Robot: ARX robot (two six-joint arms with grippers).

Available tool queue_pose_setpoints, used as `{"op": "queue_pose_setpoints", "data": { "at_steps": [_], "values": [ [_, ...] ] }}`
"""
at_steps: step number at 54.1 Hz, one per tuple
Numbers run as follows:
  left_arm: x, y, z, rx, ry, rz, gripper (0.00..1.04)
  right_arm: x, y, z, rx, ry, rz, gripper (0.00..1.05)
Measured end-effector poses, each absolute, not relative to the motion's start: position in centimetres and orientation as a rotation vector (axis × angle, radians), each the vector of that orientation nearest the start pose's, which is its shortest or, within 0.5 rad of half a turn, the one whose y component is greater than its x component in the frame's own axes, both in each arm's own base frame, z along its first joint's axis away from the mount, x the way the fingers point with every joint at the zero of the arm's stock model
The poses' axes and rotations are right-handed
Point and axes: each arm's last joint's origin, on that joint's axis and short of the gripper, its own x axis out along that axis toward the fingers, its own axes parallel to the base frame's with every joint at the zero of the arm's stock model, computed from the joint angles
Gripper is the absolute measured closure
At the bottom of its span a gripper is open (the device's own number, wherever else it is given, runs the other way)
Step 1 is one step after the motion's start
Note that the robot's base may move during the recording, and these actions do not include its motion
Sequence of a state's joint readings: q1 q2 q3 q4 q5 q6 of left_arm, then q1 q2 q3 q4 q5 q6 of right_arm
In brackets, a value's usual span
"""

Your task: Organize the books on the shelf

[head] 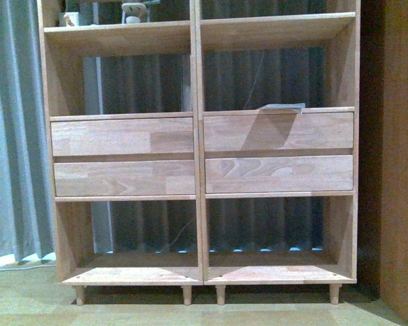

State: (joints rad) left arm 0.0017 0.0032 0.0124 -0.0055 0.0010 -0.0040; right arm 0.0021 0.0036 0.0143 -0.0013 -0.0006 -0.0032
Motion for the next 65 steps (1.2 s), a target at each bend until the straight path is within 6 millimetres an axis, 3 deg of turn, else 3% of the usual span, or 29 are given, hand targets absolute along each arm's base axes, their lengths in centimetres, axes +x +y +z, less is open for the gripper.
{"op": "queue_pose_setpoints", "data": {
  "at_steps": [65],
  "values": [
    [9.71, 0.02, 16.69, -0.004, -0.004, 0.002, 0.07, 9.7, 0.02, 16.8, -0.003, -0.009, 0.002, 0.07]
  ]
}}
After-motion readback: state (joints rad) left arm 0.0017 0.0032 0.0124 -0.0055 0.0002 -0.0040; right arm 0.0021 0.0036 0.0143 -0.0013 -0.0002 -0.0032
